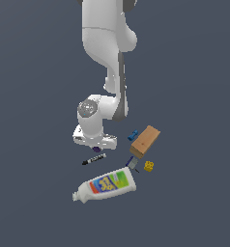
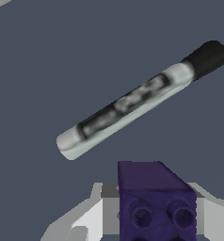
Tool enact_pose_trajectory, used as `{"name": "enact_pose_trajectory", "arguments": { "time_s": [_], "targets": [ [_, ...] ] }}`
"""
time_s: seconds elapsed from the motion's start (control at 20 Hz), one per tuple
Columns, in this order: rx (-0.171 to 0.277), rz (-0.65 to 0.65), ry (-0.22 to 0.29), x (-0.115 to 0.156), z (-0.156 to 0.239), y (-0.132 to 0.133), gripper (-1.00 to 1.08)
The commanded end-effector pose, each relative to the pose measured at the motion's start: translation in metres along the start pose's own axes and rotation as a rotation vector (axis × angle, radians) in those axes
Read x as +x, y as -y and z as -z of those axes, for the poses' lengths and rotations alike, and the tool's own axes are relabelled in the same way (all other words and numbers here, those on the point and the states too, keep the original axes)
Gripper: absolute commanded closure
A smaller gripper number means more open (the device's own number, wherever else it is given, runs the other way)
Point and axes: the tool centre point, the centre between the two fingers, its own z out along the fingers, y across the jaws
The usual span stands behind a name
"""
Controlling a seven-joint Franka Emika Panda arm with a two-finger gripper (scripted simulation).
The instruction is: Pick up a designated object from a clutter of objects.
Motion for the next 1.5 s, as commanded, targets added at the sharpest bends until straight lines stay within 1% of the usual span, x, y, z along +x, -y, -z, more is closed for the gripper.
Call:
{"name": "enact_pose_trajectory", "arguments": {
  "time_s": [0.0, 0.3, 0.6, 0.85, 1.45],
  "targets": [
    [0.000, 0.000, 0.000, 0.000, 0.001, 0.000, 1.08],
    [0.000, 0.000, 0.000, 0.002, 0.018, 0.009, 1.08],
    [0.000, 0.000, 0.000, 0.005, 0.055, 0.029, 1.08],
    [-0.001, -0.001, 0.000, 0.009, 0.100, 0.051, 1.08],
    [-0.003, -0.001, -0.001, 0.022, 0.225, 0.115, 1.08]
  ]
}}
